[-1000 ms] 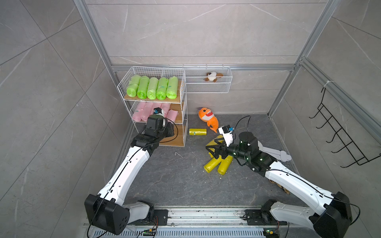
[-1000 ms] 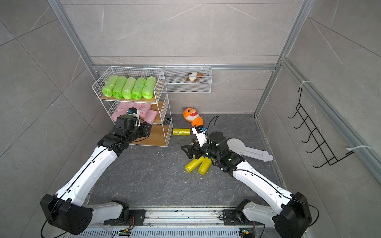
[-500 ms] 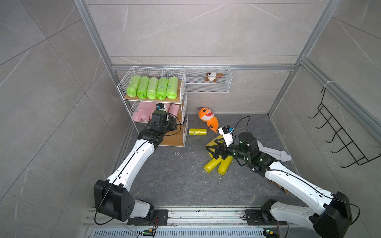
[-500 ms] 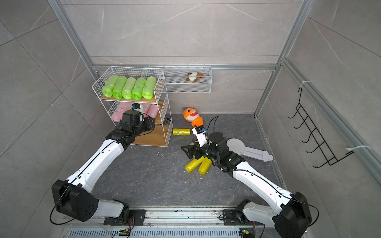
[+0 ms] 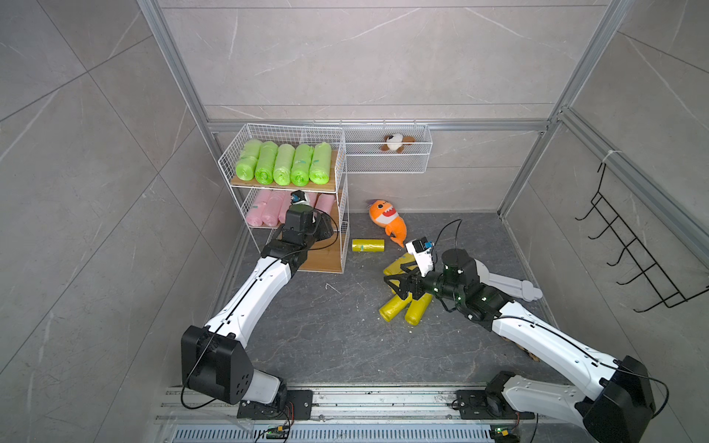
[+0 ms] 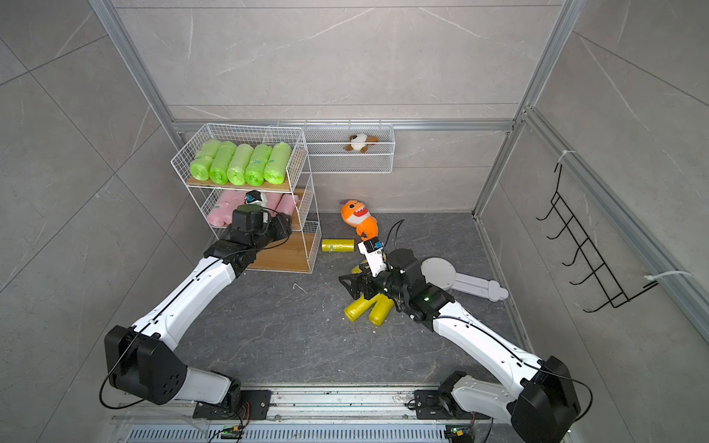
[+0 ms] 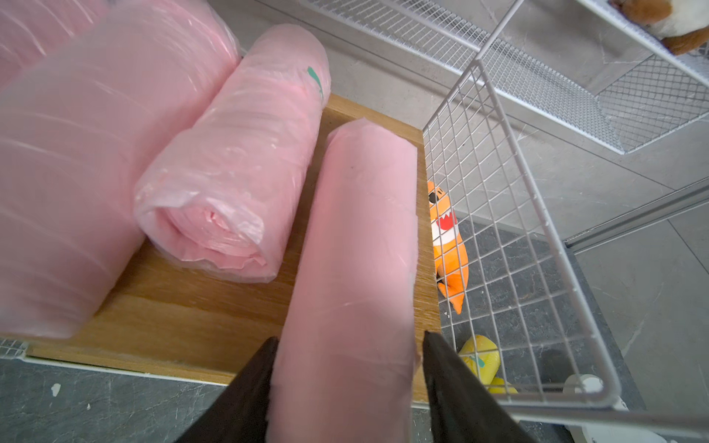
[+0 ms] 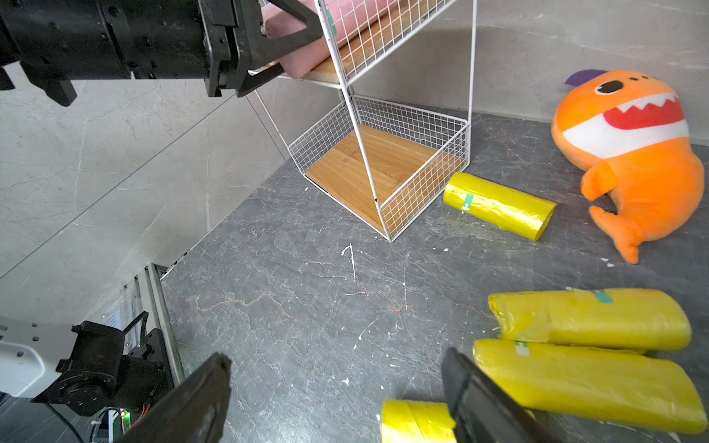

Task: Sort the rolls of trash bags by color and place them on the shelf
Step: Place the roll of trash bags on the shelf.

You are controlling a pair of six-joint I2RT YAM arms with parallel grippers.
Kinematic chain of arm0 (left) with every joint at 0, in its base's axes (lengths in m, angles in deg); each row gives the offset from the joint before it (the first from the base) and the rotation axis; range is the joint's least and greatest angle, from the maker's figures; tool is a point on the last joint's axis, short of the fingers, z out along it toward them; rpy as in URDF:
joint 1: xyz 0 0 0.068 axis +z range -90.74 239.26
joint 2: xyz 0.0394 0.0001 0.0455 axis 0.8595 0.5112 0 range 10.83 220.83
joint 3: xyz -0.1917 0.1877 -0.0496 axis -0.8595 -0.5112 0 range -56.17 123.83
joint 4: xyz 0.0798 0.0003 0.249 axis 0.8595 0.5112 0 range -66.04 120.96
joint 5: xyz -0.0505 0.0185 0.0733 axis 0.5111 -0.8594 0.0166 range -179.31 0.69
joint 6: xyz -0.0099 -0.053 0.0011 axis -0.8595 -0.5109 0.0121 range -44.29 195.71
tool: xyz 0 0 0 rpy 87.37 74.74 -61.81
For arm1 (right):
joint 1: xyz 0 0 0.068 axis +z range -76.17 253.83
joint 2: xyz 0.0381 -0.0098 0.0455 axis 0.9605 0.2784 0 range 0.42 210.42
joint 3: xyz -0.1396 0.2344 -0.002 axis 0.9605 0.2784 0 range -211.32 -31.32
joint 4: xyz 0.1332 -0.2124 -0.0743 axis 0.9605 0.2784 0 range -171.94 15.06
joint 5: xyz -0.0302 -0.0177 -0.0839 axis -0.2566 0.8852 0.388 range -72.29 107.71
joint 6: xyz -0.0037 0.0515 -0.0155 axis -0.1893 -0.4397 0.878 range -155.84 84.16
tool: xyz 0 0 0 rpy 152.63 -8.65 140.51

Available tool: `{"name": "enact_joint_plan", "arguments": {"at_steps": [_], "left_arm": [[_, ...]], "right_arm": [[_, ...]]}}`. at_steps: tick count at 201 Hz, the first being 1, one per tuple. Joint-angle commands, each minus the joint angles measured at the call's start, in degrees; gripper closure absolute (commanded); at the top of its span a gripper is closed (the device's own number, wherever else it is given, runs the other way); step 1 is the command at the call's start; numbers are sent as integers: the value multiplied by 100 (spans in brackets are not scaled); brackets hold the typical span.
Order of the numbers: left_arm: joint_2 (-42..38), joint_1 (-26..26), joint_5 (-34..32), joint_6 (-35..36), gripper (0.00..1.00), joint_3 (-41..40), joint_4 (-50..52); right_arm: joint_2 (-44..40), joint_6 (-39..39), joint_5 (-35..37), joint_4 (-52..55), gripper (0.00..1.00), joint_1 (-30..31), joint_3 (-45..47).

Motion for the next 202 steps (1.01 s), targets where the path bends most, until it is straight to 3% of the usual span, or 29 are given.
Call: {"name": "enact_joint_plan", "arguments": {"at_steps": [1,60,73,106,120,169,202], "left_arm": [[-569,-3,-65,-109,34,-164,-481],[-1214,6,344,-207,33,-682,-264],[-1344,18,344,-181,40,-828,-333],[-1138,92,512,-92,69,-814,-393],[-1000,101,538,-92,75,-734,-483],[-420,134,382,-21,79,-325,-703],[-284,138,330,-9,74,-171,-722]], "right_arm": [[-36,-35,43,-5,10,23,83],[-59,-85,44,8,10,25,125],[-72,-81,72,6,10,25,153],[-23,-136,77,-17,10,20,190],[-33,-128,104,0,10,24,207],[-63,-81,166,76,10,24,236],[-78,-99,168,85,10,25,277]]}}
